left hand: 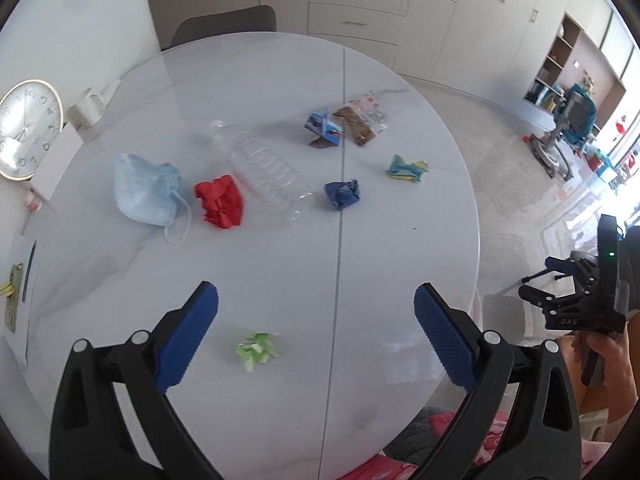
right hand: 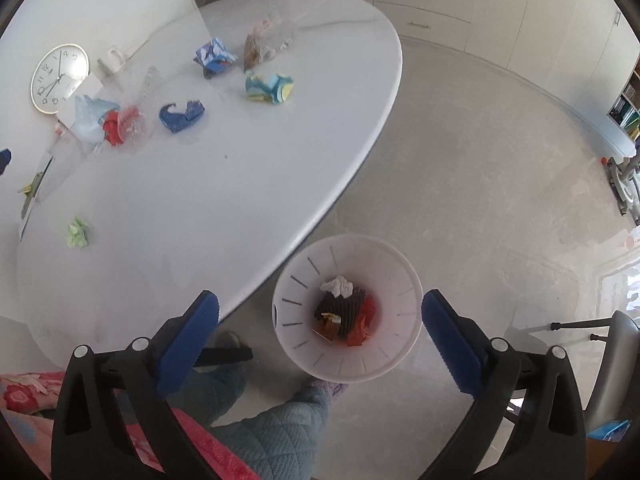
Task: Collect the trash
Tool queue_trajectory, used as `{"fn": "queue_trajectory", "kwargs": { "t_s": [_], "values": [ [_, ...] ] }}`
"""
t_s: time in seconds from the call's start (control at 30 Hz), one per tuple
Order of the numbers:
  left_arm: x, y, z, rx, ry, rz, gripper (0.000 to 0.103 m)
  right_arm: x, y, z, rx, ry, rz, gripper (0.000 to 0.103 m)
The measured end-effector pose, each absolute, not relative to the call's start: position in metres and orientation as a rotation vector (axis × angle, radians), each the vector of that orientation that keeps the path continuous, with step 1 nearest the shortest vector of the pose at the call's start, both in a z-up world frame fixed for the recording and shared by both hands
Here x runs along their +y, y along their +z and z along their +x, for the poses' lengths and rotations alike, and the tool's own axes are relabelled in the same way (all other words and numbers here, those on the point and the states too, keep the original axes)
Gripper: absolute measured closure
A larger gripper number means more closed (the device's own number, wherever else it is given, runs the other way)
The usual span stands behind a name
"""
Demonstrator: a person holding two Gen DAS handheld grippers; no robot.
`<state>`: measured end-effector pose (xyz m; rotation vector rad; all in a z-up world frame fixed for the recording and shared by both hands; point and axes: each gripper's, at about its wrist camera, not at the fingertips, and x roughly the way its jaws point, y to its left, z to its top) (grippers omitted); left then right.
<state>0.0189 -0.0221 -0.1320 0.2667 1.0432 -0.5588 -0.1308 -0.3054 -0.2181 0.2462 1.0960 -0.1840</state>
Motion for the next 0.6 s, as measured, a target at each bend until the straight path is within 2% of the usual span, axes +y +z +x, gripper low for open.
{"fn": "queue_trajectory", "kwargs": {
  "t_s": [0.23,0.6],
  "values": [
    [0.023,-0.126,0.030,1.008,-0.507,0.257,0.008,-0.279,-0.170,-0.099,0.996,-0.199,0.234,0.002],
    [0.056,-0.141,0.037,1.041,-0.494,0.217,0.008,-0.240,-0.150,-0.063,0.977,-0.189,0.243,0.002]
  ]
}}
